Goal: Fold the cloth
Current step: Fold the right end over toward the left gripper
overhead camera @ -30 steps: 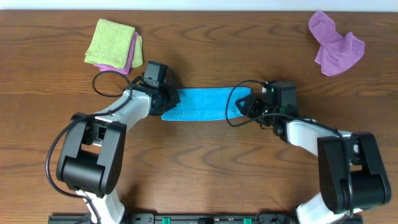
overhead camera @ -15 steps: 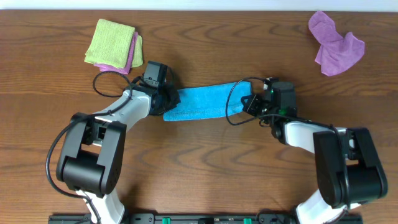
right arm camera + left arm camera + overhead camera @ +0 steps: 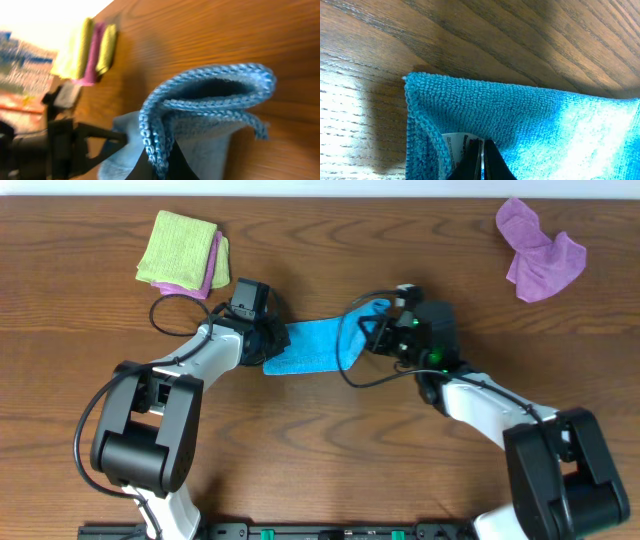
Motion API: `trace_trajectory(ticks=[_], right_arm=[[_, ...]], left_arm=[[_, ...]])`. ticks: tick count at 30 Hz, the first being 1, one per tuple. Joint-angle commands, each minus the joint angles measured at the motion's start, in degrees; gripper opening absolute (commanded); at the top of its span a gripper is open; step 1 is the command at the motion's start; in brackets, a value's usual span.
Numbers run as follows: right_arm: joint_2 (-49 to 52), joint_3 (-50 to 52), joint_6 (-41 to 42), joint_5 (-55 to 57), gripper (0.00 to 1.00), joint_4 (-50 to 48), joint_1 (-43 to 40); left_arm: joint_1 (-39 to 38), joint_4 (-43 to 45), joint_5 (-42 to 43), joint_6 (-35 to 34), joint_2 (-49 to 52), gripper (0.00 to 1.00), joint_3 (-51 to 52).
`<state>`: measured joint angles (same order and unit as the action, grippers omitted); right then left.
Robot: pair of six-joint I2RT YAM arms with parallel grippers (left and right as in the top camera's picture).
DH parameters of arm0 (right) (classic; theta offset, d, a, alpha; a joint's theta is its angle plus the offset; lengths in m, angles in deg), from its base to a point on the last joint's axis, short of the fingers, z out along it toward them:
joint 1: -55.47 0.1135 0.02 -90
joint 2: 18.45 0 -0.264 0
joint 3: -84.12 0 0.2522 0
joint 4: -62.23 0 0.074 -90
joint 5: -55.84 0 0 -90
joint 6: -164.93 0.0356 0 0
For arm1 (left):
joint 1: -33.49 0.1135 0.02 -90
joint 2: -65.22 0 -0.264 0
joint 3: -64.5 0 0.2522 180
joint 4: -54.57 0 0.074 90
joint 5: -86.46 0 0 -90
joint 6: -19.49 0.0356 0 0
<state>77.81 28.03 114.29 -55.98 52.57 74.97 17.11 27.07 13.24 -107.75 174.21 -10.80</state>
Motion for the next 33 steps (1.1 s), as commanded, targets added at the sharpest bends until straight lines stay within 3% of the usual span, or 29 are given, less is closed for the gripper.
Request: trace_trajectory(ticks=[1, 33], right_arm=[[-0.74, -2.40, -0.90, 1.97, 0.01, -0.04, 2.93], [7.91, -9.07, -4.70, -1.22, 0.01, 0.04, 13.33]], left_arm=[[-0.15, -1.01, 0.87, 1.05, 1.62, 0.06, 0.24], [-0.13, -1.05, 0.83, 1.53, 1.57, 0.06, -2.08]])
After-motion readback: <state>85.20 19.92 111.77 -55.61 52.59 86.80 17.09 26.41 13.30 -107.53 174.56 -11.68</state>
